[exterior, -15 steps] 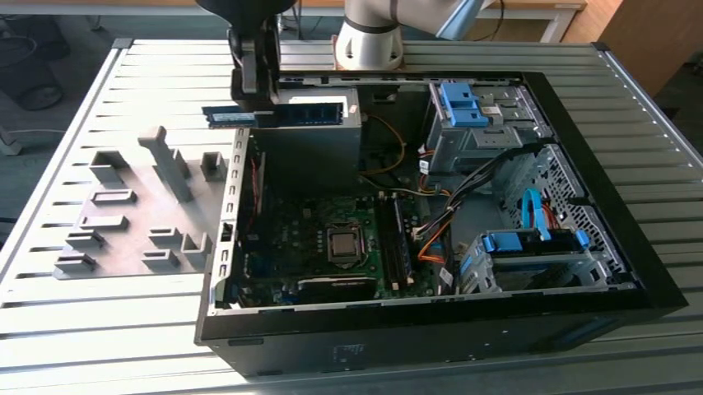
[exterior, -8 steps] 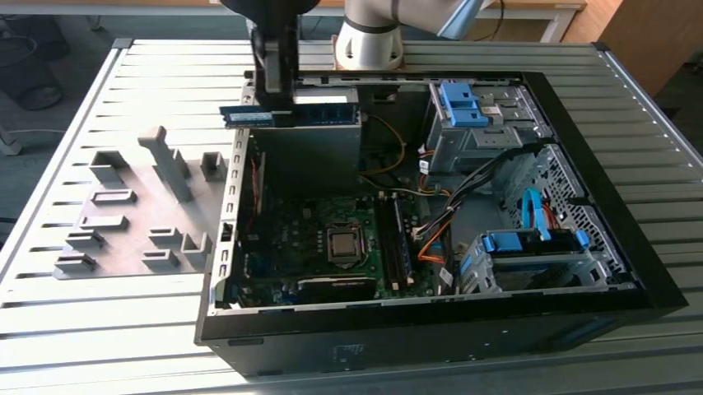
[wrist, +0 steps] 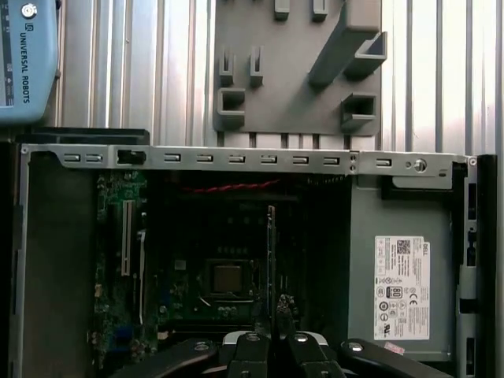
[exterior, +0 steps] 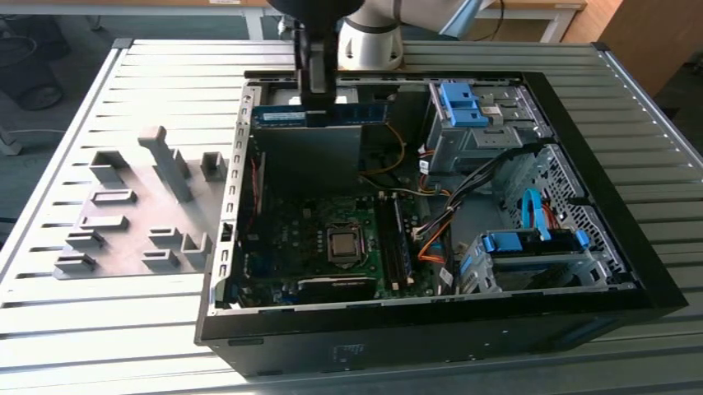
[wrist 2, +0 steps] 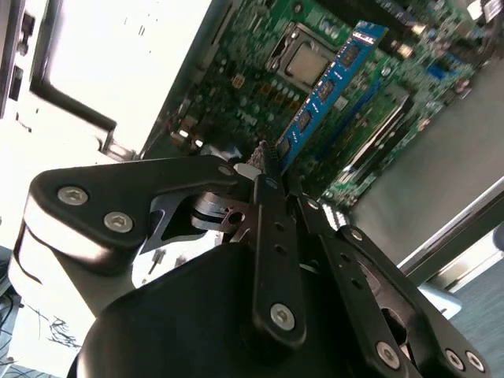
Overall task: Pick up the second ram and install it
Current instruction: 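Pick up the second ram and move it above second insertion slot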
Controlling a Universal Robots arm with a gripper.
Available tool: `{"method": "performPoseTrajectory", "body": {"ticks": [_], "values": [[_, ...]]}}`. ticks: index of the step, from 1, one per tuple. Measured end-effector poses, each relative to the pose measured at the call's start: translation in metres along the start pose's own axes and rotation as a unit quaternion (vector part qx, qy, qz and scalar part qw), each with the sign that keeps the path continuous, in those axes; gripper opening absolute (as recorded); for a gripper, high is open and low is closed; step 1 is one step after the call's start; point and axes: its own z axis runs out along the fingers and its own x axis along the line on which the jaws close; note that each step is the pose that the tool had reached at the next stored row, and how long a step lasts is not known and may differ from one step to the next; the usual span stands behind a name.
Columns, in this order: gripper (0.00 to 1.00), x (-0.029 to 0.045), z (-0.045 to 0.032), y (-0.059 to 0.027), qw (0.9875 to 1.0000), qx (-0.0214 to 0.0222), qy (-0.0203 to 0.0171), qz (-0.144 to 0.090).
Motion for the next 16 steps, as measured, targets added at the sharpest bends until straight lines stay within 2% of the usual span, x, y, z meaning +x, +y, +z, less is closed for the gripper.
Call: {"method": "performPoseTrajectory", "body": {"ticks": [9,16], "values": [[0.14,0.0,-0.0003,-0.034,1.0,-0.0001,0.0,0.0],[0.14,0.0,-0.001,-0.0614,1.0,-0.0064,0.0,0.0]]}}
